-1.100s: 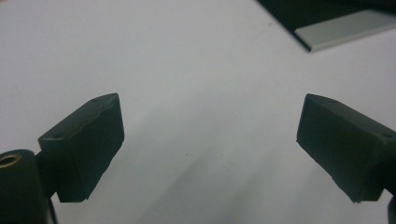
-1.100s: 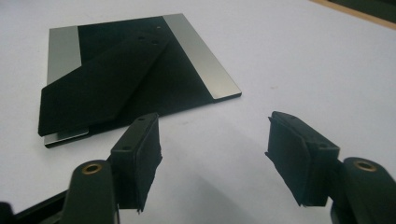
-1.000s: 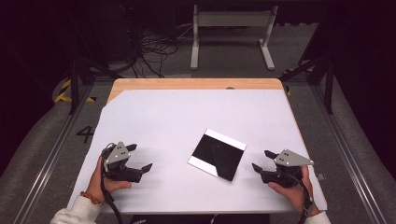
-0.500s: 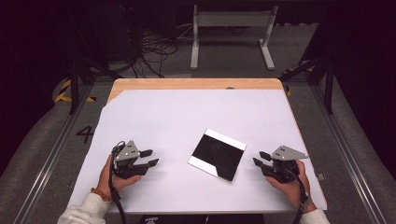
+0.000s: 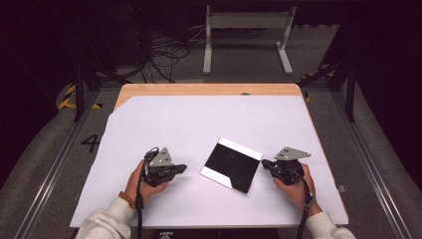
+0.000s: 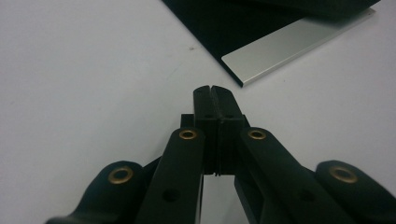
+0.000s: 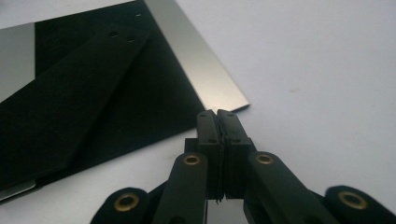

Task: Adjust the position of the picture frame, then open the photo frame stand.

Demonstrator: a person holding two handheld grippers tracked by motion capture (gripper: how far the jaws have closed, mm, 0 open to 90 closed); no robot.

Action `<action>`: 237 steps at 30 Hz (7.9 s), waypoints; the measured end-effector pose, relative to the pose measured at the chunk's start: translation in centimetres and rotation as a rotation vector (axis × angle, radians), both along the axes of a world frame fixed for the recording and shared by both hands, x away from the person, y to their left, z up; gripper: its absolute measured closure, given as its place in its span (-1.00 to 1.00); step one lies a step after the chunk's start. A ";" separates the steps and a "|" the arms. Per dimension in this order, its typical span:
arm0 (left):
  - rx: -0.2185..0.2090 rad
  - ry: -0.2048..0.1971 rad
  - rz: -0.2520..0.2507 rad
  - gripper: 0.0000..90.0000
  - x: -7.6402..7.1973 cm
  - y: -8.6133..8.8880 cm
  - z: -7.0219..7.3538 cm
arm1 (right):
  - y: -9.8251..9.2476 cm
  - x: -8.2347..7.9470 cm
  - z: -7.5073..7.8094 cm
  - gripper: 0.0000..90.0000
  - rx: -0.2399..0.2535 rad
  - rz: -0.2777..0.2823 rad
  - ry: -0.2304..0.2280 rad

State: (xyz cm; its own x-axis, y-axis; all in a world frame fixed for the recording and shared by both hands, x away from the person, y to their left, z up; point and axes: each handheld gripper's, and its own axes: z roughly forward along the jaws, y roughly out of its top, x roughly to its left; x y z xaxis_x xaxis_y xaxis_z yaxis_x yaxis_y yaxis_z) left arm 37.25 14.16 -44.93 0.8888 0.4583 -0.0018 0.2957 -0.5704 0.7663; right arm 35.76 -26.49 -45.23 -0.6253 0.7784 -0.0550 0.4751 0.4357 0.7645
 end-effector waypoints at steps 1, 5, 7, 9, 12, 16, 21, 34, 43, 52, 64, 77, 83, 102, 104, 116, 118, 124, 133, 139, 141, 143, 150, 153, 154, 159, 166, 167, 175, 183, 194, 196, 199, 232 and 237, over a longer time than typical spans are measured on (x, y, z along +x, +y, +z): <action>0.007 0.002 -0.002 1.00 0.1 -0.3 0.0 | 0.3 0.0 -0.1 0.98 -0.013 0.004 0.001; 0.013 0.014 -0.008 1.00 1.0 -2.0 -0.3 | 0.6 0.0 -0.1 1.00 -0.035 -0.002 0.002; 0.009 0.021 -0.006 1.00 1.2 -2.2 -0.4 | 0.5 0.1 -0.2 1.00 -0.034 -0.015 0.005; 0.020 0.023 -0.006 1.00 1.7 -2.7 -0.6 | 0.5 0.1 -0.4 1.00 -0.033 -0.021 0.012; 0.034 0.041 -0.027 1.00 2.3 -3.7 -1.1 | 0.4 0.1 -0.4 1.00 -0.022 -0.025 0.015; 0.048 0.047 -0.055 1.00 2.4 -4.5 -1.4 | 0.4 0.1 -0.5 1.00 -0.009 -0.035 0.018; 0.051 0.059 -0.086 1.00 2.2 -4.5 -1.4 | 0.6 0.2 -0.6 1.00 -0.010 -0.028 0.017; 0.043 0.089 -0.121 1.00 1.7 -4.4 -1.4 | 1.1 0.8 -0.5 1.00 -0.005 0.004 0.038; 0.064 0.090 -0.134 1.00 0.1 -3.7 -1.2 | 1.7 1.3 -0.5 1.00 0.015 0.052 0.055; 0.083 0.083 -0.133 1.00 -0.9 -3.4 -1.1 | 2.6 1.3 -0.5 1.00 0.001 0.068 0.048; 0.082 0.094 -0.147 1.00 -2.4 -2.9 -1.2 | 3.3 1.7 -0.6 1.00 0.017 0.079 0.048; 0.085 0.083 -0.097 1.00 -3.1 -1.0 -1.0 | 4.6 2.1 -0.6 1.00 -0.003 0.097 0.036; 0.060 0.098 -0.070 0.99 -2.4 -0.7 -1.3 | 4.9 2.0 -0.6 1.00 -0.024 0.095 0.020; 0.050 0.102 -0.086 1.00 -2.4 -1.6 -1.5 | 5.8 2.7 -0.7 1.00 -0.030 0.089 0.000; 0.050 0.097 -0.083 1.00 -2.6 -1.8 -1.5 | 5.9 2.9 -0.7 1.00 -0.028 0.087 -0.003; 0.039 0.098 -0.078 1.00 -2.6 -2.1 -1.5 | 6.1 3.3 -0.7 1.00 -0.042 0.076 -0.015; 0.045 0.093 -0.082 1.00 -2.5 -2.1 -1.5 | 6.1 3.3 -0.7 1.00 -0.048 0.077 -0.019; 0.047 0.089 -0.083 0.99 -2.5 -2.2 -1.5 | 6.0 3.4 -0.8 1.00 -0.040 0.076 -0.017; 0.053 0.082 -0.074 0.99 -2.6 -2.3 -1.5 | 6.1 3.4 -0.7 1.00 -0.049 0.073 -0.022; 0.049 0.078 -0.077 0.99 -2.6 -2.2 -1.5 | 6.0 3.3 -0.6 0.99 -0.043 0.079 -0.021; 0.055 0.059 -0.087 0.99 -2.6 -2.2 -1.5 | 6.0 3.1 -0.4 0.99 -0.055 0.082 -0.033; 0.051 0.063 -0.088 0.98 -2.6 -2.1 -1.5 | 5.8 2.9 -0.1 0.98 -0.061 0.083 -0.038; 0.072 0.041 -0.087 0.93 -2.8 -2.0 -1.3 | 4.4 1.6 1.1 0.95 -0.026 0.103 -0.046; 0.071 0.029 -0.085 0.91 -2.8 -1.6 -1.1 | 3.7 0.8 1.4 0.94 -0.018 0.112 -0.043; 0.069 0.029 -0.084 0.90 -2.8 -1.6 -1.1 | 3.5 0.5 1.4 0.94 -0.018 0.121 -0.041; 0.056 0.015 -0.056 0.80 -2.9 -0.5 -0.8 | 3.0 -0.6 2.0 0.90 -0.014 0.143 -0.034; 0.051 0.001 -0.028 0.58 -3.5 0.7 -0.5 | 2.8 -2.1 1.9 0.84 -0.045 0.168 -0.004; 0.047 0.002 -0.025 0.55 -3.7 0.9 -0.6 | 2.7 -2.4 1.9 0.83 -0.043 0.171 0.002; 0.028 0.007 0.021 0.33 -4.6 2.8 -0.5 | 3.0 -3.7 1.8 0.76 -0.075 0.224 0.036; 0.013 -0.005 0.062 0.14 -5.0 4.0 -0.6 | 4.1 -4.2 1.7 0.72 -0.094 0.276 0.077; 0.013 -0.011 0.070 -0.03 -5.1 4.0 -0.6 | 4.7 -4.4 1.5 0.69 -0.137 0.323 0.114; 0.016 -0.013 0.074 -0.03 -5.0 4.0 -0.7 | 4.7 -4.3 1.5 0.68 -0.134 0.325 0.120; 0.018 -0.011 0.074 -0.05 -5.0 4.0 -0.7 | 4.8 -4.3 1.5 0.67 -0.137 0.327 0.124; 0.020 -0.006 0.100 -0.14 -4.9 4.9 -1.2 | 5.7 -3.6 1.6 0.65 -0.153 0.356 0.140; 0.016 -0.003 0.108 -0.15 -5.0 5.0 -1.2 | 5.6 -3.5 1.8 0.65 -0.155 0.363 0.136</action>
State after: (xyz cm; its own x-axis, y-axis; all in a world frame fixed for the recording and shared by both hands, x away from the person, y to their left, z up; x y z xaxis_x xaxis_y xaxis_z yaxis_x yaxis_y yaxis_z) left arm 32.25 19.13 -46.10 0.8344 0.5511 0.0085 0.3539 -0.5475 0.7583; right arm 32.29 -20.86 -43.39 -0.8671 0.4953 -0.0524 0.3616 0.6984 0.6177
